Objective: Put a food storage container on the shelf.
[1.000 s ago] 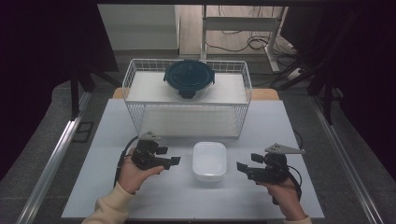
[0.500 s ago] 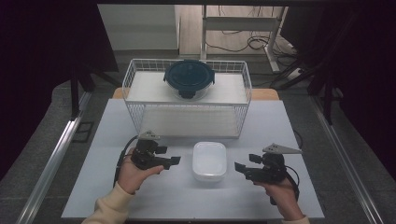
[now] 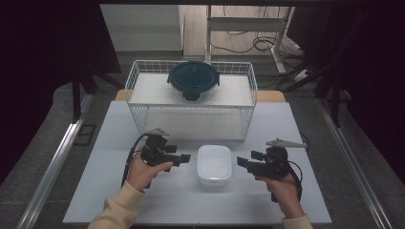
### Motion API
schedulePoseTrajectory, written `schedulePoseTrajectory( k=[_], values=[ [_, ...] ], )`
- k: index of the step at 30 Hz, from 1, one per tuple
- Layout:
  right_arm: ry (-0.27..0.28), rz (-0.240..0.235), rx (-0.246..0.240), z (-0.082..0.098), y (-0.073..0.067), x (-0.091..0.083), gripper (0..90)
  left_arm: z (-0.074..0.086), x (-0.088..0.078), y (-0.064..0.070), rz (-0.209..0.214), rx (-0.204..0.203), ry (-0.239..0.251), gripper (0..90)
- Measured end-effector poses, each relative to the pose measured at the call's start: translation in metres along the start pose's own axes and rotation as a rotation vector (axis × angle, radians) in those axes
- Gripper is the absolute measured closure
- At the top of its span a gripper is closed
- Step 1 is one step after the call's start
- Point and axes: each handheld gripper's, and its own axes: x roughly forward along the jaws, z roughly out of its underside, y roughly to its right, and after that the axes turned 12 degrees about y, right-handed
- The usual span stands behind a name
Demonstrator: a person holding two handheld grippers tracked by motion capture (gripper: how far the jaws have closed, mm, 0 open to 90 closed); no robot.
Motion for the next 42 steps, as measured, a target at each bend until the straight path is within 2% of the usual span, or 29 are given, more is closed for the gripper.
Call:
schedulePoseTrajectory(
  k=[4, 8, 13, 18, 22, 25, 30, 33, 36, 39, 42],
  values=[
    [-0.026, -0.008, 0.028, -0.005, 0.003, 0.010, 31.3, 0.000, 0.008, -0.003, 0.021, -0.030, -0.002, 26.4],
    [-0.038, -0.030, 0.063, -0.005, 0.008, 0.024, 34.0, 0.002, 0.015, -0.008, 0.030, -0.072, 0.019, 28.3],
    [-0.087, -0.048, 0.050, 0.002, 0.006, 0.039, 34.5, 0.007, 0.025, -0.010, 0.043, -0.095, 0.015, 29.5],
    [-0.118, -0.052, 0.051, 0.008, 0.007, 0.043, 35.8, 0.012, 0.034, -0.014, 0.069, -0.133, -0.002, 30.9],
    [-0.125, -0.051, 0.067, 0.012, 0.009, 0.046, 37.5, 0.017, 0.039, -0.018, 0.107, -0.193, -0.001, 33.2],
    [-0.141, -0.057, 0.077, 0.015, 0.010, 0.049, 39.1, 0.019, 0.042, -0.021, 0.123, -0.216, -0.012, 34.4],
    [-0.157, -0.067, 0.090, 0.019, 0.011, 0.053, 41.5, 0.021, 0.047, -0.020, 0.144, -0.236, -0.015, 37.1],
    [-0.161, -0.073, 0.105, 0.021, 0.011, 0.054, 42.4, 0.023, 0.049, -0.020, 0.150, -0.234, -0.027, 37.9],
    [-0.166, -0.075, 0.118, 0.022, 0.012, 0.055, 43.8, 0.027, 0.053, -0.021, 0.165, -0.280, -0.023, 39.3],
    [-0.170, -0.077, 0.124, 0.024, 0.012, 0.056, 45.4, 0.028, 0.054, -0.021, 0.165, -0.296, -0.031, 41.9],
    [-0.172, -0.084, 0.140, 0.025, 0.013, 0.057, 47.7, 0.029, 0.056, -0.021, 0.184, -0.305, -0.034, 45.8]
  ],
)
